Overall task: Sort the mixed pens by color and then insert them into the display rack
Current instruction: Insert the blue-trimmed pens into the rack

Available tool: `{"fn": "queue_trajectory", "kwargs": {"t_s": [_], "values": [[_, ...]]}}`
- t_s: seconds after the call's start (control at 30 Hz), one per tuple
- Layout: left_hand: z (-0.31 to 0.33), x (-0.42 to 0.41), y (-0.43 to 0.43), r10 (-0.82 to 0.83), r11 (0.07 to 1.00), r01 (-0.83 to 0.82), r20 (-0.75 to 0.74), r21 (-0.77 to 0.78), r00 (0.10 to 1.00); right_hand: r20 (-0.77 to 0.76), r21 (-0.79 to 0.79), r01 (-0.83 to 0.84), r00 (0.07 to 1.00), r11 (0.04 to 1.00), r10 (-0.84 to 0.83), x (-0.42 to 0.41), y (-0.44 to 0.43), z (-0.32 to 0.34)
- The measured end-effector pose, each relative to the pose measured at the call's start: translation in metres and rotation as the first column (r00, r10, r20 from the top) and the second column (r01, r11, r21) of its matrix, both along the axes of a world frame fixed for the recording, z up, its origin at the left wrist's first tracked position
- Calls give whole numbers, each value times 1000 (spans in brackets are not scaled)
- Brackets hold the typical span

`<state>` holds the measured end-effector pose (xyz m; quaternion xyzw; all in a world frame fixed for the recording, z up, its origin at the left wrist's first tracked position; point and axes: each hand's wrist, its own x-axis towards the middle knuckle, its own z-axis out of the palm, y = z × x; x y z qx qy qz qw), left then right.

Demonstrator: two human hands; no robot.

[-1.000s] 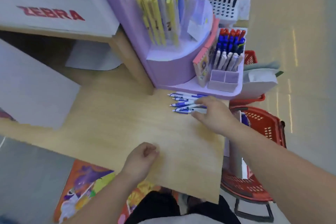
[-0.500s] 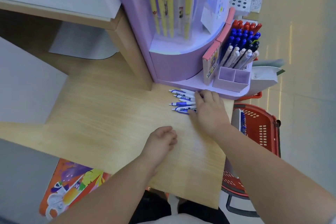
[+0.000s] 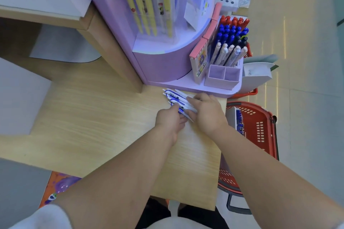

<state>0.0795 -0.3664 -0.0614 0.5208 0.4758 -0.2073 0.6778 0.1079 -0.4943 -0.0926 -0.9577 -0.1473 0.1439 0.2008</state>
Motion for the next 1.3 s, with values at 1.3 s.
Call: {"fn": "queue_trajectory", "kwargs": {"t_s": [1.3], "values": [[8,-29,26,-194,979,198,67,-55,979,-543,560,487,827,671,-146,-77,16,28]]}}
